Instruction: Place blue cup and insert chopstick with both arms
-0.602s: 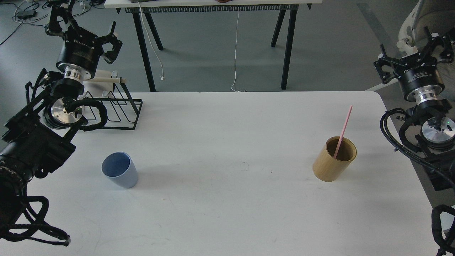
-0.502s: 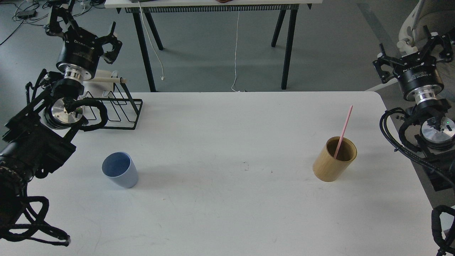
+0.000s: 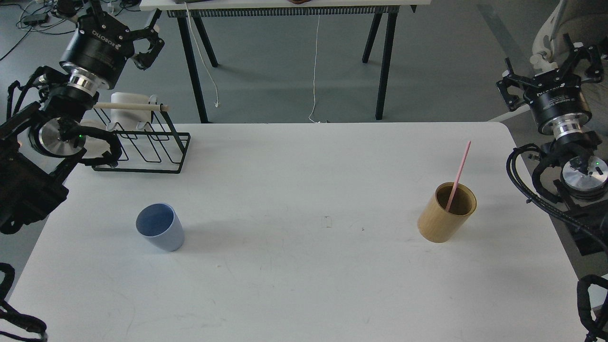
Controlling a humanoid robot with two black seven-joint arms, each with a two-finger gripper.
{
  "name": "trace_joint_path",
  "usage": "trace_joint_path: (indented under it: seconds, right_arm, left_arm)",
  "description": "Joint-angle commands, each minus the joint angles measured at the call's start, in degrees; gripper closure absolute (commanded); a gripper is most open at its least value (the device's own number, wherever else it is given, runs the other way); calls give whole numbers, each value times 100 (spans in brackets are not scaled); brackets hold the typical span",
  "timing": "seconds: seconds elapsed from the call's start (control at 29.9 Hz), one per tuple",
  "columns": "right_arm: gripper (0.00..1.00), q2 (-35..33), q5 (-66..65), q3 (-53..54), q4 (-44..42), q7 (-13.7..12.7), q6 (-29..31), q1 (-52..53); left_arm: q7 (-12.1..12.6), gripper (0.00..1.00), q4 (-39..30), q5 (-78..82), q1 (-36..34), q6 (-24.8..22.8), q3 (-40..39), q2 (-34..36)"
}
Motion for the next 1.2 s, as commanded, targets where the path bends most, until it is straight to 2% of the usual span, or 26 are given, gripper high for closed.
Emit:
trace_joint_path:
  seconds: [0.0, 0.23, 0.47, 0.6, 0.67, 0.8, 0.87, 1.0, 1.17]
  right_arm:
    - [1, -85, 0, 14, -17, 0, 1, 0]
    - [1, -94, 0, 23, -17, 17, 1, -44]
    - [1, -181, 0, 32, -9, 44, 1, -53]
    - [1, -208, 0, 32, -17, 88, 1, -123]
    - [1, -217, 0, 32, -17, 96, 1, -158]
    - [1, -270, 0, 40, -17, 96, 1, -158]
    - [1, -304, 0, 49, -9, 96, 1, -158]
    - [1, -313, 0, 102, 0, 96, 1, -150]
    - [1, -322, 0, 119, -9, 96, 1, -158]
  left_arm:
    - [25, 0, -799, 910, -37, 3, 196, 621]
    - [183, 1, -1704, 4082, 16, 3, 222, 1465]
    - [148, 2, -2953, 6772, 376, 113, 451, 2406]
    - [139, 2, -2989, 8406, 701, 351, 547, 2477]
    - [61, 3, -2997, 9425, 894, 430, 574, 2477]
    - [-141, 7, -2980, 11236, 1394, 1280, 583, 2486]
    - [-194, 8, -2945, 11896, 1649, 1563, 583, 2486]
    - [-195, 10, -2822, 12505, 2142, 1783, 574, 2433]
    - [-203, 15, -2401, 12760, 2239, 1968, 583, 2319]
